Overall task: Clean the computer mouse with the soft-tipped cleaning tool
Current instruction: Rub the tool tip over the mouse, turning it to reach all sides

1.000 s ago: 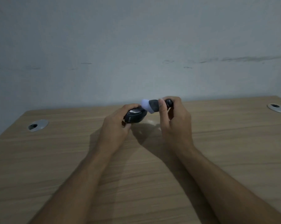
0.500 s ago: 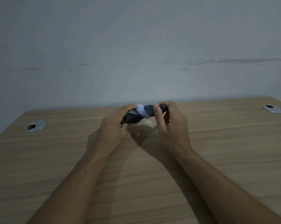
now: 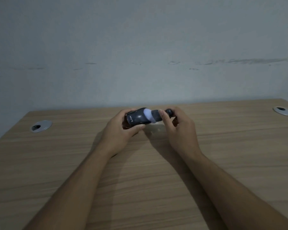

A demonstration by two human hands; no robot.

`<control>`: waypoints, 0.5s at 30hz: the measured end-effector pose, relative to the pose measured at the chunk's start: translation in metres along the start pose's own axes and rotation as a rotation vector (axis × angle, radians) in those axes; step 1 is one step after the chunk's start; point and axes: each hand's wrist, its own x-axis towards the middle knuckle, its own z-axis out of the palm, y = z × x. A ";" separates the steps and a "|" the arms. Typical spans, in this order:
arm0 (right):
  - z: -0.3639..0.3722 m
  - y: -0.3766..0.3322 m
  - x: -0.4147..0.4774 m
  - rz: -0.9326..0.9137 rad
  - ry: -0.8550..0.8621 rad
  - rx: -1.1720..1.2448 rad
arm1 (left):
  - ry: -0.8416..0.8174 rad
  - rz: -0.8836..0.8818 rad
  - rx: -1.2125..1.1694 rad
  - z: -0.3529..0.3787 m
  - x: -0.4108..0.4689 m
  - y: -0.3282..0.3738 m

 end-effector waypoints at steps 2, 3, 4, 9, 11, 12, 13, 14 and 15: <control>-0.002 0.006 0.005 0.045 0.037 -0.007 | -0.004 -0.026 -0.067 0.000 0.000 0.000; -0.004 0.007 0.006 0.068 0.061 0.004 | -0.007 -0.031 -0.080 0.001 -0.001 0.000; -0.006 0.007 0.007 0.086 0.087 0.028 | -0.010 -0.034 -0.072 0.001 -0.001 0.000; -0.005 0.000 0.001 0.013 -0.007 0.026 | -0.020 -0.021 -0.019 -0.001 0.002 -0.005; -0.003 0.004 0.003 0.025 -0.027 -0.002 | -0.022 -0.019 -0.035 -0.001 0.002 -0.005; -0.003 0.006 0.005 0.036 -0.005 -0.010 | -0.019 -0.021 -0.051 -0.001 0.002 -0.004; -0.005 0.007 0.007 0.048 0.026 -0.008 | -0.016 -0.026 -0.065 0.000 0.002 -0.004; -0.007 0.006 0.008 0.062 0.061 0.007 | -0.010 -0.034 -0.064 0.002 0.002 -0.003; -0.009 0.005 0.008 0.074 0.091 0.037 | 0.005 -0.038 -0.045 0.003 0.002 -0.003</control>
